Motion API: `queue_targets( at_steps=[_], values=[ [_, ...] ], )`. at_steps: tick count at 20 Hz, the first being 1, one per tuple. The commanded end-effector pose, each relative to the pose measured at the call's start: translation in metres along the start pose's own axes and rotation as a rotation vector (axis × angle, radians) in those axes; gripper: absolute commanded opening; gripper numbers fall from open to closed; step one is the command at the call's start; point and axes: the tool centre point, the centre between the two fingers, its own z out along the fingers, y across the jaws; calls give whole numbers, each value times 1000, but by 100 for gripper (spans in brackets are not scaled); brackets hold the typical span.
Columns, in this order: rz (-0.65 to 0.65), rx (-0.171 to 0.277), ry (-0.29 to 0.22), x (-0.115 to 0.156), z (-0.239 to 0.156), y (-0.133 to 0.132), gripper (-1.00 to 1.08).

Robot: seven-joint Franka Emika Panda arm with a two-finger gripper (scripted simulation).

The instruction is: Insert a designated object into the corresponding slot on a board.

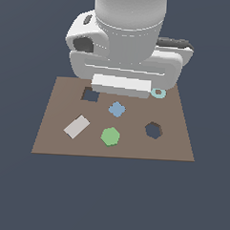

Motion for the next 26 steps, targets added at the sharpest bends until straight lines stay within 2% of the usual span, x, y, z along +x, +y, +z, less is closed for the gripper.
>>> queue_targets(
  at_steps=[1,9,26],
  values=[
    [47,-1,0,3,5,-2,100],
    [262,-5,3,18,25,-6,100],
    [895,-14,10,65,85,2,100]
  ],
)
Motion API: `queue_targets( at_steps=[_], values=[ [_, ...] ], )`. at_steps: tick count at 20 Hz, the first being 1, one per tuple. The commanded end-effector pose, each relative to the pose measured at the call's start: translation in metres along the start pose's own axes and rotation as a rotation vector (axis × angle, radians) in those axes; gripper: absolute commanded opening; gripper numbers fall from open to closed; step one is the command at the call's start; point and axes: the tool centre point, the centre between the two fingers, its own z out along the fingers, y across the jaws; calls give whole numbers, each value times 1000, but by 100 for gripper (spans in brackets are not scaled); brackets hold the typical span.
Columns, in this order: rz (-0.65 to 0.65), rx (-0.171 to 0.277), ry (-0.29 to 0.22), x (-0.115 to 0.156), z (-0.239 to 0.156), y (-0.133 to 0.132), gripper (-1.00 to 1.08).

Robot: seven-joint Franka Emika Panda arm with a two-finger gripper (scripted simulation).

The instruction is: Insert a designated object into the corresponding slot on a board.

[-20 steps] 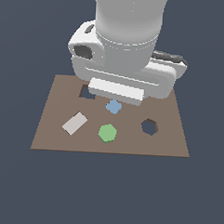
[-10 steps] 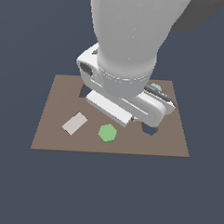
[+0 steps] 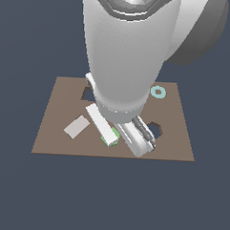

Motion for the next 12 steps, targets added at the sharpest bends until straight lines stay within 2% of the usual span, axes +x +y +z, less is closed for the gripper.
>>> queue_targets(
  at_steps=[1,12],
  values=[
    [81,-1,1,6,7,-2,100],
    [309,-3,2,23,28,-5,100]
  ],
)
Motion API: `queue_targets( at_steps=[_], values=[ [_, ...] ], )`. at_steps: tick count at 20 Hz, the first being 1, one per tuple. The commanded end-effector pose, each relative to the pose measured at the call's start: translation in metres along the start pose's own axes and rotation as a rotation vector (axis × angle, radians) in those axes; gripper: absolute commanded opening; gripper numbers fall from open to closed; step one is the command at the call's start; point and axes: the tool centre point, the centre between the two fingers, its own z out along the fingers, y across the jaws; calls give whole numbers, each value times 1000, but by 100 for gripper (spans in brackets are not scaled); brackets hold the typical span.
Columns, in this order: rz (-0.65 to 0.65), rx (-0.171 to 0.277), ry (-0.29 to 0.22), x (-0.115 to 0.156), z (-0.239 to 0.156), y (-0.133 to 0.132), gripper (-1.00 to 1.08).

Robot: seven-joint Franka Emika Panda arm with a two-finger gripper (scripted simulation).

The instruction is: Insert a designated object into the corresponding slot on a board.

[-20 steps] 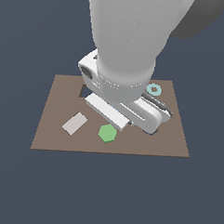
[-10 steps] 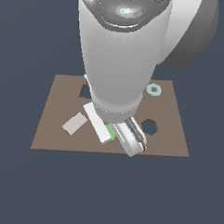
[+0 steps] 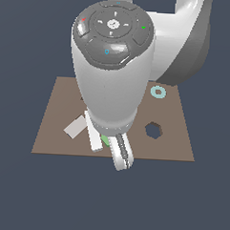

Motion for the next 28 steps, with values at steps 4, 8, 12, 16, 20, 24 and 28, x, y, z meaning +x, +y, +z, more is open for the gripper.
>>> queue_targets(
  at_steps=[4,8,12,16,20,24,28],
  values=[
    [61,0,0,4,5,-2,100],
    [73,-1,0,5,6,-2,100],
    [69,-1,0,5,10,-2,100],
    [72,-1,0,5,23,-1,100],
    [73,-1,0,5,27,-1,-100],
    [73,-1,0,5,27,-1,-100],
    [73,-1,0,5,27,-1,-100]
  ],
)
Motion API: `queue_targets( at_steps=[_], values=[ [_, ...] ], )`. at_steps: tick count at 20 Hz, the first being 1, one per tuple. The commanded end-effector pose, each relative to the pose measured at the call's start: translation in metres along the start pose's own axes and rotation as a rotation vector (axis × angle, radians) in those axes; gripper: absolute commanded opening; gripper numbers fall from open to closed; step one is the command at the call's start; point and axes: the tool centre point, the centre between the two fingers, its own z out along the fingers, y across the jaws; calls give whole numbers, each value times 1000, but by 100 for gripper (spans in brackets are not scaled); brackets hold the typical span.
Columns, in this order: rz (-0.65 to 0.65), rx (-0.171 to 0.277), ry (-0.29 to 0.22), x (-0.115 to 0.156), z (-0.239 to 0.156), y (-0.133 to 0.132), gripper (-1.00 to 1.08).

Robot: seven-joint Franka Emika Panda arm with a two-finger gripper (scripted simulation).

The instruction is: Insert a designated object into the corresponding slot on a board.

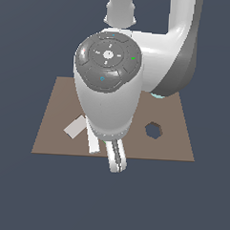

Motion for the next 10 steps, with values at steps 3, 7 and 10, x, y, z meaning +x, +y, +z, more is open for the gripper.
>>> queue_targets(
  at_steps=[3,7,10],
  values=[
    [0,0,0,0,0,0,-100],
    [0,-2,0,0,-2,0,-100],
    [-16,-1,0,-6,-3,-1,-100]
  ],
)
